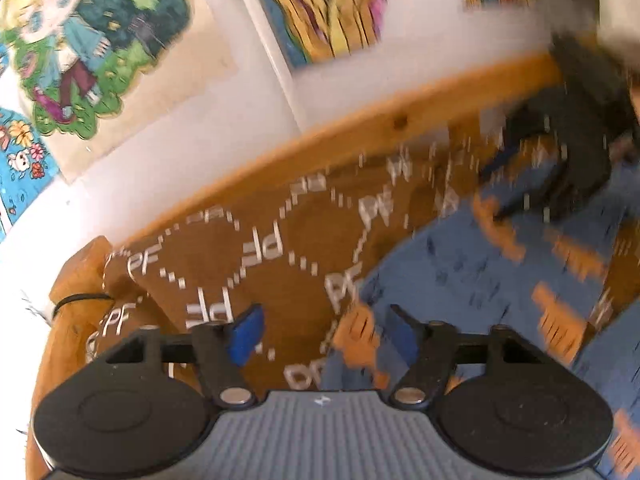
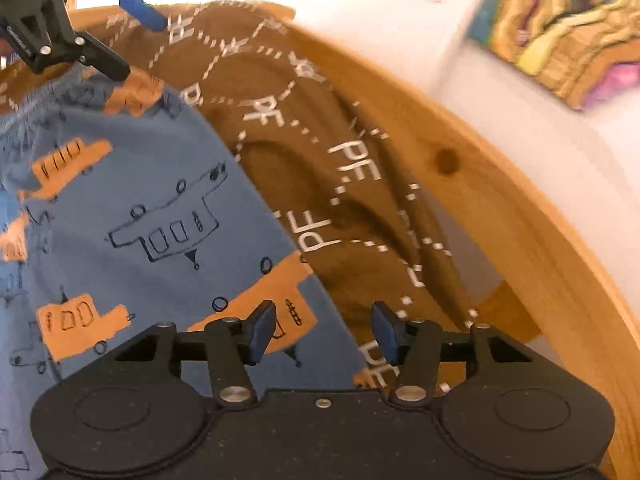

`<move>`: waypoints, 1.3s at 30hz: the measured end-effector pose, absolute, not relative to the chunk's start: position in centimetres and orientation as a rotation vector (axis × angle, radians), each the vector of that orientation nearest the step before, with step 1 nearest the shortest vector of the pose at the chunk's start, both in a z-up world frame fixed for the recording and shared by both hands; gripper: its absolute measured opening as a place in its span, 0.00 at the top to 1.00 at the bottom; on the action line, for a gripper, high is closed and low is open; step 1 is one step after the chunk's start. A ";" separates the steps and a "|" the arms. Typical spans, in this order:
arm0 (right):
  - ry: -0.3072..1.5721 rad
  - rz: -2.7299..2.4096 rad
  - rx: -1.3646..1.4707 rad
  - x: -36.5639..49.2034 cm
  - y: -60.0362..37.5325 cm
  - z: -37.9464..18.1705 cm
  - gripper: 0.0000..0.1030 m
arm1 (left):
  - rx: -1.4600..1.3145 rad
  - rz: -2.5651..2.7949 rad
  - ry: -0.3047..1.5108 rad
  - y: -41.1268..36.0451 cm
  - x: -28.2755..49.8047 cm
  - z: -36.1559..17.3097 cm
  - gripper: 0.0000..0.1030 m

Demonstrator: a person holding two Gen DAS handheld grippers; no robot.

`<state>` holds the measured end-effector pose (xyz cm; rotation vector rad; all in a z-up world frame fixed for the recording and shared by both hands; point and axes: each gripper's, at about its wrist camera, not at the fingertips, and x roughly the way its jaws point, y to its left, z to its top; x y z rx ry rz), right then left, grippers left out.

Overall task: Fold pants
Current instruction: 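Lift the cuffs with both grippers and carry them toward the waistband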

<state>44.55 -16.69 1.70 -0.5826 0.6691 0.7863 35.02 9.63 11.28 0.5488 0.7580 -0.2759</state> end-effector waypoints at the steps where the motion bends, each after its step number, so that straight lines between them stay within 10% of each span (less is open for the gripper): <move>1: 0.678 0.773 -0.589 44.7 -16.3 1.3 0.50 | 0.587 -0.266 0.785 9.3 35.1 10.7 0.67; 5: 0.712 0.765 -0.575 45.7 -15.2 0.6 0.66 | 0.577 -0.216 0.874 9.3 35.8 9.5 0.92; 8: 0.717 0.783 -0.580 45.3 -14.8 1.0 0.99 | 0.565 -0.209 0.862 9.1 35.5 9.8 0.99; 26: 0.472 0.703 -0.558 28.4 -17.7 6.4 1.00 | 0.832 -0.244 0.532 6.8 23.8 13.5 0.99; 39: 0.463 0.684 -0.603 12.3 -17.1 2.4 1.00 | 1.175 -0.378 0.486 5.2 10.9 6.0 0.99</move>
